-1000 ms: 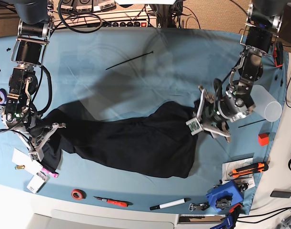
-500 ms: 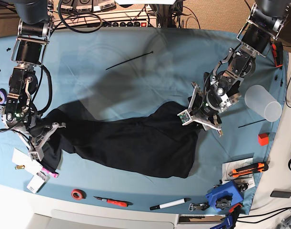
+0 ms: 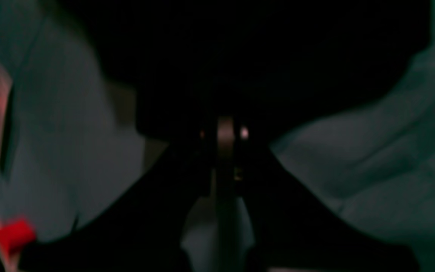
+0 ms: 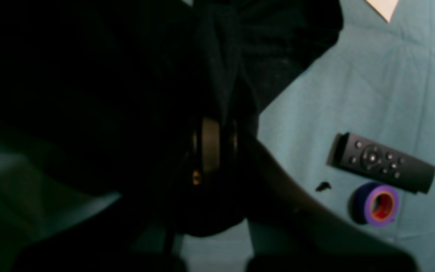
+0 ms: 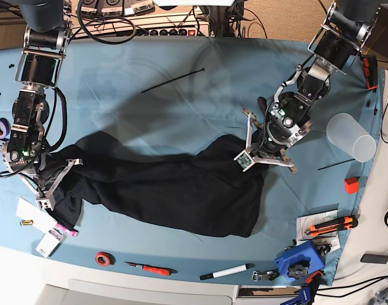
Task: Layout the t-shirt on the table in an organized manner, then fold the t-shirt properly
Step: 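Lower the t-shirt and regrasp its edge with the left gripper, then pull the t-shirt edge apart with both grippers, stretching it flat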
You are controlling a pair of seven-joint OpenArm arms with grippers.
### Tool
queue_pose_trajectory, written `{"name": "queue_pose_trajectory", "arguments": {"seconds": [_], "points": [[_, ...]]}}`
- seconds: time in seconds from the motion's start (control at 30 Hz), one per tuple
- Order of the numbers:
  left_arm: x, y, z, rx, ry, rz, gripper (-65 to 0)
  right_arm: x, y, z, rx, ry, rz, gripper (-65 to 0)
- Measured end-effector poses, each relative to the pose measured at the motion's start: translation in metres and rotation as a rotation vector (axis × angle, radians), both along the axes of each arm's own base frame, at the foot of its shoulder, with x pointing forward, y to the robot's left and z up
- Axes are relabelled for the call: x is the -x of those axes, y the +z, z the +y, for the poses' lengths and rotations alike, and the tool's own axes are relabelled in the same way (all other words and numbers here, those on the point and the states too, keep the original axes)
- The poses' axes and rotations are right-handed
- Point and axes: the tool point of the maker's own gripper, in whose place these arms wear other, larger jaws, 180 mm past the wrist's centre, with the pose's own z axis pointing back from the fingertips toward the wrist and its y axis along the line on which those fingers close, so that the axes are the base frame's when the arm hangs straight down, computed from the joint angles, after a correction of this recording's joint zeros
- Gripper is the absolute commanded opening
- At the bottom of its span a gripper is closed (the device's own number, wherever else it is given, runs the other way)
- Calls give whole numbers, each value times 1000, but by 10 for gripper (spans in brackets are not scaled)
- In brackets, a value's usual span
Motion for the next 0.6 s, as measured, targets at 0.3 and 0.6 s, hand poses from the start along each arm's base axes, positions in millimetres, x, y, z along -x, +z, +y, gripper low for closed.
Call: {"name": "queue_pose_trajectory", "arguments": {"seconds": [0.3, 0.6], "points": [[16, 64, 7, -30, 115, -75, -650, 5, 7, 3, -185, -38, -27, -650], [69, 89, 38, 104, 244, -119, -650, 43, 25, -43, -449, -160, -184, -650]]}}
